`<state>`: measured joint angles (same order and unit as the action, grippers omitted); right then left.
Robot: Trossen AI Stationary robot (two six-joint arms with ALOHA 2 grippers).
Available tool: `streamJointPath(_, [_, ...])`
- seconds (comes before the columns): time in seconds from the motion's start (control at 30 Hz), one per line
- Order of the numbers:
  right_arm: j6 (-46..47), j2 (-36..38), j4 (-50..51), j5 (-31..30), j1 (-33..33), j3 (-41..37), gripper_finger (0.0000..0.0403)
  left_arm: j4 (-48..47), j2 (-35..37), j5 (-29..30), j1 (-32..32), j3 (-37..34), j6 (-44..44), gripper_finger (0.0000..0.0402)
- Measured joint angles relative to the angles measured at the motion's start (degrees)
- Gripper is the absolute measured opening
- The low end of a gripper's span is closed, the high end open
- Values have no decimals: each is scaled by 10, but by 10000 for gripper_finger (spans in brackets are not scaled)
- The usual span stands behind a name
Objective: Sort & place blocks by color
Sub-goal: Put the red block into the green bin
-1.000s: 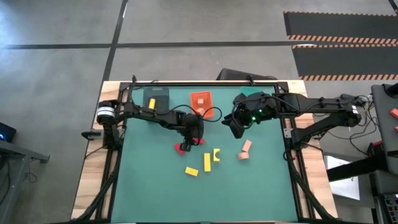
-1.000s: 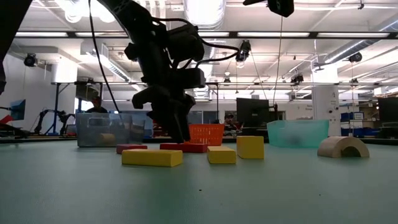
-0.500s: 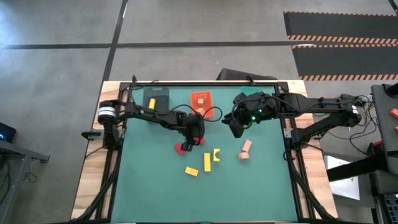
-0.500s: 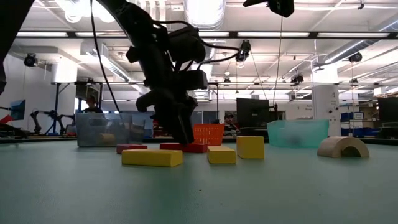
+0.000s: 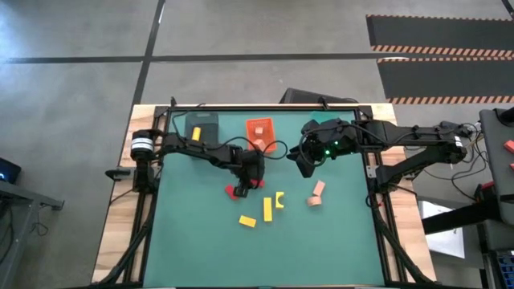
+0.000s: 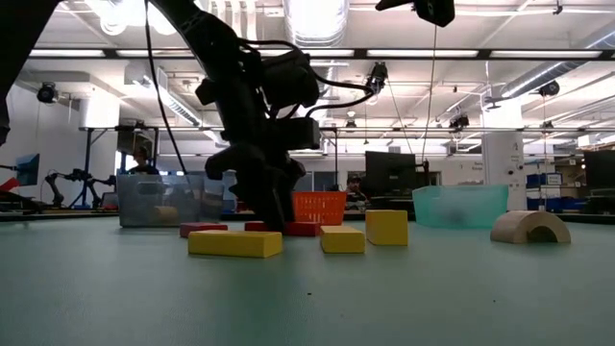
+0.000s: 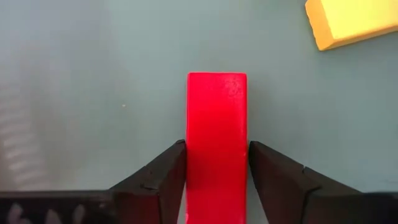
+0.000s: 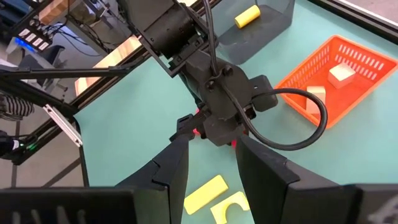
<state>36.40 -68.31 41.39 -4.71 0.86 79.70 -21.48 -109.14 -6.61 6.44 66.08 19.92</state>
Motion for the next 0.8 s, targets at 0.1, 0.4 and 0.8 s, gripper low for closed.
streamJointPath(0.1, [-1,0,0,0,0,0,123,-1,1,1,0,0,0,126])
streamJointPath(0.4, [-36,0,-2,-1,0,0,123,-1,19,12,-1,-1,-34,116])
streamJointPath(0.8, [-142,11,-93,-29,11,0,123,11,184,56,-3,2,-112,116])
